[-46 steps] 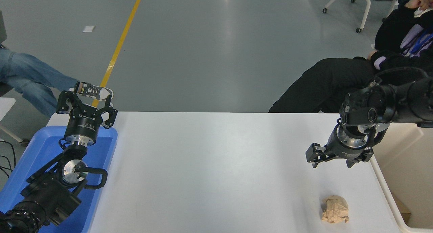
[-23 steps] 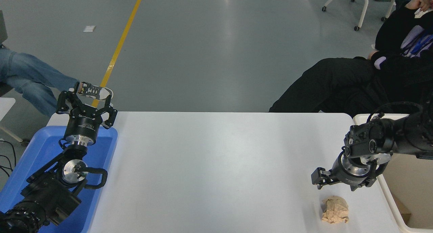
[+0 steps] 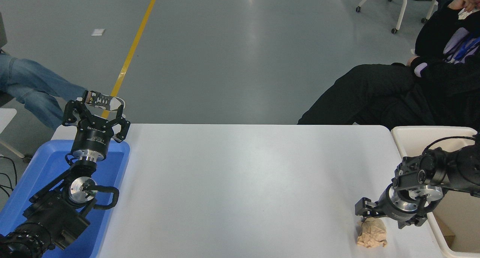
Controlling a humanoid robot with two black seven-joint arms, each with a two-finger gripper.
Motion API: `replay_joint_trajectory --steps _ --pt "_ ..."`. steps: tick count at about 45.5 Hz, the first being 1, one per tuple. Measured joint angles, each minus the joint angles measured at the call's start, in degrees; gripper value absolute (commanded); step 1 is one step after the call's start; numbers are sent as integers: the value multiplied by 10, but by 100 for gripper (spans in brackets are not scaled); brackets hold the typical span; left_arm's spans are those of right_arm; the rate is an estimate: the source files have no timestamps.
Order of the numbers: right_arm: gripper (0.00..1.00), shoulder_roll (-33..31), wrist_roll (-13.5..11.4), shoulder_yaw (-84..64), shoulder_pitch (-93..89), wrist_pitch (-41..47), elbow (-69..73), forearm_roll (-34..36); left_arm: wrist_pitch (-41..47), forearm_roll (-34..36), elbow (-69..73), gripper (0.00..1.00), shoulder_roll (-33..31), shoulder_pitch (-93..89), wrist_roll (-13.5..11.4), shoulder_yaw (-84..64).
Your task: Pick up paper ball place in dustbin
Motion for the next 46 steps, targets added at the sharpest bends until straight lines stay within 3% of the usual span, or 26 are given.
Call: replay_joint_trajectory --steps 22,36,41,46 --pt "96 -1 0 21 -24 0 -2 4 0 0 0 99 0 0 0 0" --pt "56 -2 -1 27 -32 -1 -3 11 0 0 0 99 0 0 0 0" --pt "23 -3 -1 28 -33 -1 -3 18 0 0 0 99 0 0 0 0" --pt "0 -5 -1 28 -33 -1 -3 29 0 0 0 99 0 0 0 0"
